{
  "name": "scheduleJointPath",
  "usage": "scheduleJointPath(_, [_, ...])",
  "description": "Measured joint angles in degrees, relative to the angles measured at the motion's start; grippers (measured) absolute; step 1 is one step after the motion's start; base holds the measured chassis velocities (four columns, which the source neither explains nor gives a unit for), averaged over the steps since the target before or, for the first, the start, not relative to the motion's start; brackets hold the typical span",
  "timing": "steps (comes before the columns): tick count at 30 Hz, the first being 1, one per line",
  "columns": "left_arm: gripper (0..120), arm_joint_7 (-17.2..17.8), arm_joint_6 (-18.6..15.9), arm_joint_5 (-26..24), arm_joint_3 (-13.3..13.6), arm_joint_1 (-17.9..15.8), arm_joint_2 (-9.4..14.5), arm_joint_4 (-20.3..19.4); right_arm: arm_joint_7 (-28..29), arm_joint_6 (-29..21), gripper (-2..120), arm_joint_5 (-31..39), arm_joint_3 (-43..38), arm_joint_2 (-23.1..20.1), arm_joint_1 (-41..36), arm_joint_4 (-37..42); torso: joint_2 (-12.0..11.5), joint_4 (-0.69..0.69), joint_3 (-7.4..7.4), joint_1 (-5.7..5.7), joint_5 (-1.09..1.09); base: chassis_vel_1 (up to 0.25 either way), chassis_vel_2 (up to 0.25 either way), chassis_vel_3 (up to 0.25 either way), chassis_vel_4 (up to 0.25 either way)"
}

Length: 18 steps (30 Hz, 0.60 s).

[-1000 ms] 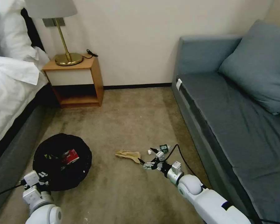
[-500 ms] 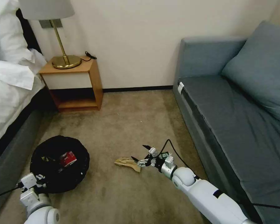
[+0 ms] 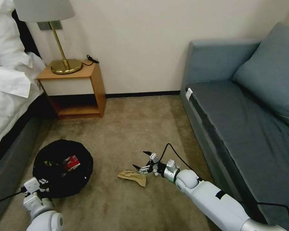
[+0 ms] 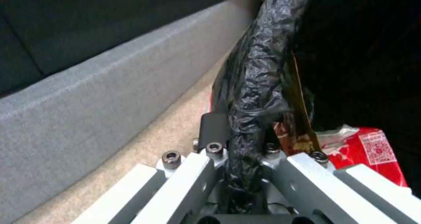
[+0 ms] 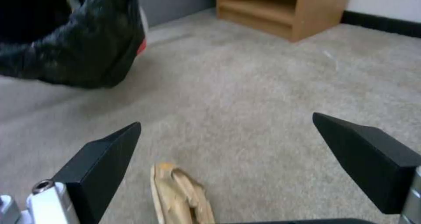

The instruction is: Pick up the trash bin, then pick up the garbage on the floor and place it into the trash bin.

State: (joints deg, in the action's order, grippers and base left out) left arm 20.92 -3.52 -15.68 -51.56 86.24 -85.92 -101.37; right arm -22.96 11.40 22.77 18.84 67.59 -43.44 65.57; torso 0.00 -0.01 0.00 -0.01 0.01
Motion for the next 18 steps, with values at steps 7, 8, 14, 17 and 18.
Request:
scheduleJointPath(7, [1, -0.2, 0.1, 0.2, -0.4, -0.2, -0.3, 0.9, -1.8, -0.7, 100, -7.5, 0.8, 2.5, 2.5, -6.3, 0.0, 0.01, 0.00, 0.00, -0.01, 0.000, 0.000, 0.000, 0.000])
scheduleJointPath(8, [1, -0.2, 0.1, 0.2, -0.4, -0.2, -0.3, 0.9, -1.8, -0.7, 100, -7.5, 0.8, 2.5, 2.5, -6.3, 0.0, 0.01, 0.00, 0.00, -0.01, 0.000, 0.000, 0.000, 0.000])
scheduleJointPath(14, [1, -0.4, 0.5, 0.3, -0.6, -0.1, -0.4, 1.6, -4.8, -0.6, 100, -14.9, 0.1, 6.4, 4.3, -13.9, 0.0, 0.01, 0.00, 0.00, -0.01, 0.000, 0.000, 0.000, 0.000])
scheduleJointPath(17, [1, -0.4, 0.9, 0.4, -0.6, -0.2, -0.7, 2.1, -5.8, -0.1, 100, -18.1, -0.4, 8.8, 5.0, -17.5, 0.0, 0.01, 0.00, 0.00, -0.01, 0.000, 0.000, 0.000, 0.000])
scheduleJointPath(18, [1, -0.4, 0.9, 0.4, -0.6, -0.2, -0.7, 2.1, -5.8, -0.1, 100, -18.1, -0.4, 8.8, 5.0, -17.5, 0.0, 0.01, 0.00, 0.00, -0.01, 0.000, 0.000, 0.000, 0.000])
